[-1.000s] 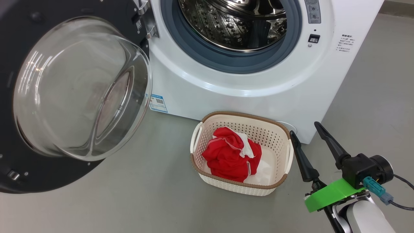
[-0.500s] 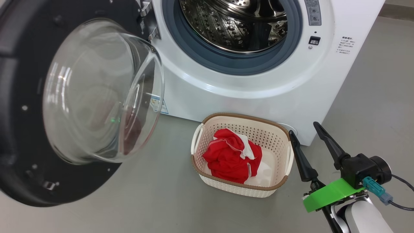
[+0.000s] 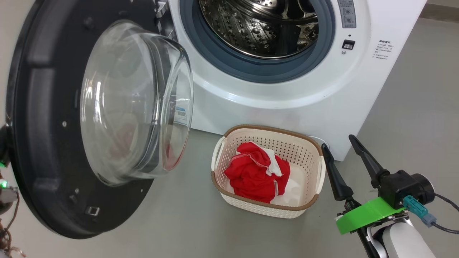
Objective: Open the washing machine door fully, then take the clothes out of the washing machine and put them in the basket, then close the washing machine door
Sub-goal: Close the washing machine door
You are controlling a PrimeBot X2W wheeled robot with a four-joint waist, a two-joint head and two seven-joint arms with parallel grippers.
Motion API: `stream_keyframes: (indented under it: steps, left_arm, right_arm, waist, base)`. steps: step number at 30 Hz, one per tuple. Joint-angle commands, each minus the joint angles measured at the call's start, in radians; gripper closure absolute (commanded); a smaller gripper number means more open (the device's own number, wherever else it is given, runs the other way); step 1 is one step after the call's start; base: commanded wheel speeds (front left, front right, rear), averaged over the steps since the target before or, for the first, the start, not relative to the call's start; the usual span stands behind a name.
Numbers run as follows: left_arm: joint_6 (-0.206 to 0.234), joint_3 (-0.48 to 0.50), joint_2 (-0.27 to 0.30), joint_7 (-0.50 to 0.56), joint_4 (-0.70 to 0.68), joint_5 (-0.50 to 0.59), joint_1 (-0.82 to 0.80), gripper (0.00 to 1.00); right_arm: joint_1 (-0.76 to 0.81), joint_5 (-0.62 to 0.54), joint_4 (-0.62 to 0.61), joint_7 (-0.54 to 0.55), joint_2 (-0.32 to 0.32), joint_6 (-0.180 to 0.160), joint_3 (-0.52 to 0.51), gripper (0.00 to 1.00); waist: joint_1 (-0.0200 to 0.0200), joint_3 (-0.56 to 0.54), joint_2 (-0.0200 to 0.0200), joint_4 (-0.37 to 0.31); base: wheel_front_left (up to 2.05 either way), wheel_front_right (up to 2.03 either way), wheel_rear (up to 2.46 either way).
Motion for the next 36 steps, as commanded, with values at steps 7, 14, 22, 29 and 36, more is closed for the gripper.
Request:
stream_keyframes:
  steps: [7,14,22,29,36]
  left_arm:
    - [0.105,0.004,-0.022,0.09,-0.211,-0.114,0.071,1.0]
    - [0.186,-0.073,-0.029,0.099,-0.319,-0.236,0.128,1.0]
    - [0.237,-0.189,-0.029,0.047,-0.406,-0.363,0.202,1.0]
    - [0.244,-0.262,-0.029,0.016,-0.445,-0.395,0.24,1.0]
    - [0.229,-0.32,-0.029,-0.007,-0.453,-0.417,0.264,1.0]
  right_arm:
    - [-0.02,0.007,-0.024,-0.006,0.004,0.006,0.017,0.0]
    - [-0.028,0.005,-0.023,-0.006,0.007,0.006,0.013,0.0]
    - [-0.03,0.008,-0.024,-0.006,0.01,0.006,0.006,0.0]
    - [-0.03,0.008,-0.027,-0.006,0.011,0.006,0.004,0.0]
    - [-0.025,0.011,-0.024,-0.006,0.013,0.006,0.011,0.0]
  waist:
    - [0.0,0.007,-0.0001,-0.013]
    - [0.0,0.015,-0.0001,-0.022]
    - [0.0,0.016,-0.0001,-0.037]
    - [0.0,0.018,-0.0001,-0.046]
    - [0.0,0.011,-0.0001,-0.065]
  base:
    - [0.0,0.0,0.0]
    - [0.0,0.0,0.0]
    - [0.0,0.0,0.0]
    - [0.0,0.0,0.0]
    - [0.0,0.0,0.0]
